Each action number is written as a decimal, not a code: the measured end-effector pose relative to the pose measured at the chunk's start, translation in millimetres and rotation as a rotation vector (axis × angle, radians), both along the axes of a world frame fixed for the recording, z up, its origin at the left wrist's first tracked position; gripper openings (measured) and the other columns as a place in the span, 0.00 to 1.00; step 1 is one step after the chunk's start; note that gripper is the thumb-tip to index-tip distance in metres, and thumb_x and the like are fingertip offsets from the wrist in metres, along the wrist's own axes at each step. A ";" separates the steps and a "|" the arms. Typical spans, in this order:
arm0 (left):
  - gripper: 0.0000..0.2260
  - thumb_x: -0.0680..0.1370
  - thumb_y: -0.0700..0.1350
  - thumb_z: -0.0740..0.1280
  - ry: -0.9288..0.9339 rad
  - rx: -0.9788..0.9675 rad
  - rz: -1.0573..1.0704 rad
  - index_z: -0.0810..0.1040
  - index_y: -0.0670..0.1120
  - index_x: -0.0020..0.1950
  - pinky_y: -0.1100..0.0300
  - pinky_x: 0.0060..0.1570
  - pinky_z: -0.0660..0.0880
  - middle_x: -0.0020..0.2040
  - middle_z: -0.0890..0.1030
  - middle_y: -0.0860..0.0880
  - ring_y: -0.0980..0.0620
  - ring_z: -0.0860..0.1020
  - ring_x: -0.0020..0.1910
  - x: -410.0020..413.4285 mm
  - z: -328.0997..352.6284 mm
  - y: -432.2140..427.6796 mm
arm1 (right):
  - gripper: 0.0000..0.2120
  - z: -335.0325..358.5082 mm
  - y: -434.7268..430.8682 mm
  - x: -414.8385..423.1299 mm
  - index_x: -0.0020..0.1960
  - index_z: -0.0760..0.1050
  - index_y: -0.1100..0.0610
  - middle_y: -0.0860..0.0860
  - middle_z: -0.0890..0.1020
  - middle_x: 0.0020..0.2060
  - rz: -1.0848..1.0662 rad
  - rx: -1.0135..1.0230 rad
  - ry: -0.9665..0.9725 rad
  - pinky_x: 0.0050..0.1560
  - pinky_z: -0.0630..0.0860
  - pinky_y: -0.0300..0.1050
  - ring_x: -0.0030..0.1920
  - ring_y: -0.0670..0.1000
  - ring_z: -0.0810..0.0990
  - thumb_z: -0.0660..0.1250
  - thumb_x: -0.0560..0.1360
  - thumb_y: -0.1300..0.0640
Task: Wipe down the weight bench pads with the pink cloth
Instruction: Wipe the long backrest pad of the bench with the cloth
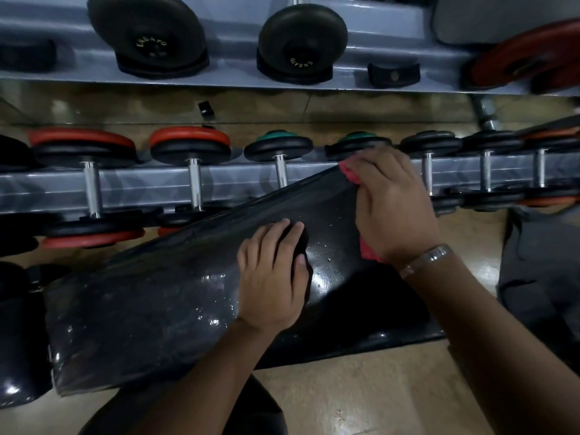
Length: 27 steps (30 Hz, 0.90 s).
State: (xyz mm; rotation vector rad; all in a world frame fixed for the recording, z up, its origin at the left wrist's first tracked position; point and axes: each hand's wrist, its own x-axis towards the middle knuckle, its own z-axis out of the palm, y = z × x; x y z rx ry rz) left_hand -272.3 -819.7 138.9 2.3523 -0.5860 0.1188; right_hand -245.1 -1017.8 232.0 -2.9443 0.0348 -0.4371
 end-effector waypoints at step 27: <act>0.20 0.81 0.48 0.60 0.013 0.017 -0.020 0.76 0.45 0.71 0.44 0.66 0.67 0.69 0.76 0.46 0.44 0.73 0.67 2.2 5.9 3.2 | 0.20 8.0 -5.9 -13.9 0.61 0.82 0.60 0.57 0.83 0.59 0.151 -0.044 0.110 0.69 0.70 0.60 0.64 0.62 0.78 0.58 0.75 0.69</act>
